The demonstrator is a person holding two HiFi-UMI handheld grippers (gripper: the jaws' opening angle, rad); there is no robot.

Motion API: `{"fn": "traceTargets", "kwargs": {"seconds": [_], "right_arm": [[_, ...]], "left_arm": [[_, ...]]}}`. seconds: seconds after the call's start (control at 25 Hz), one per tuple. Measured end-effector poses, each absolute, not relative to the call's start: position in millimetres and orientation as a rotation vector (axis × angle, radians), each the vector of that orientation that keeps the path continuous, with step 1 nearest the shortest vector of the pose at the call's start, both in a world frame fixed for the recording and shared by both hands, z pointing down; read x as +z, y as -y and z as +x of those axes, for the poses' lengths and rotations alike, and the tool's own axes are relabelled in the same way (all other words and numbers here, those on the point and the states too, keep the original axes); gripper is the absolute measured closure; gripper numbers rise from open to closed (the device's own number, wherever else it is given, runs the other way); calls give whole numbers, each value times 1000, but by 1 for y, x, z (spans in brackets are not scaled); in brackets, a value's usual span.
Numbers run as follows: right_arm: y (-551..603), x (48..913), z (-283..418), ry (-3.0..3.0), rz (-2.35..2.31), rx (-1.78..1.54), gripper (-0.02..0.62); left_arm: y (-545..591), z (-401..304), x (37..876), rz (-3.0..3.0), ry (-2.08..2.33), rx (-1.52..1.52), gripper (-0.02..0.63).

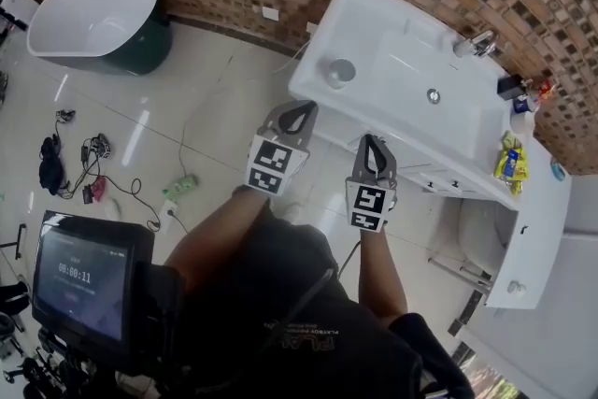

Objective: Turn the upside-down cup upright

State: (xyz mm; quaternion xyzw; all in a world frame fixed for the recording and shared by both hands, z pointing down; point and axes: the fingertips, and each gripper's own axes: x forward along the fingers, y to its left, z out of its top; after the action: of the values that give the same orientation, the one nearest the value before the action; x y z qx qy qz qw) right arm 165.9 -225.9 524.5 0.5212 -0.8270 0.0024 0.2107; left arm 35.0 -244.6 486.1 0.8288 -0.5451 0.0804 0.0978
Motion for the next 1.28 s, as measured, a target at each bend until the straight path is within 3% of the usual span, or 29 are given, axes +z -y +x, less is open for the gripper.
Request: {"fn": "traceTargets", "kwargs": {"seconds": [1.28], "right_arm": [[38,535,70,2273,1691,282,581]], "left_arm": [[62,-65,512,2473,1526,222,607]]}}
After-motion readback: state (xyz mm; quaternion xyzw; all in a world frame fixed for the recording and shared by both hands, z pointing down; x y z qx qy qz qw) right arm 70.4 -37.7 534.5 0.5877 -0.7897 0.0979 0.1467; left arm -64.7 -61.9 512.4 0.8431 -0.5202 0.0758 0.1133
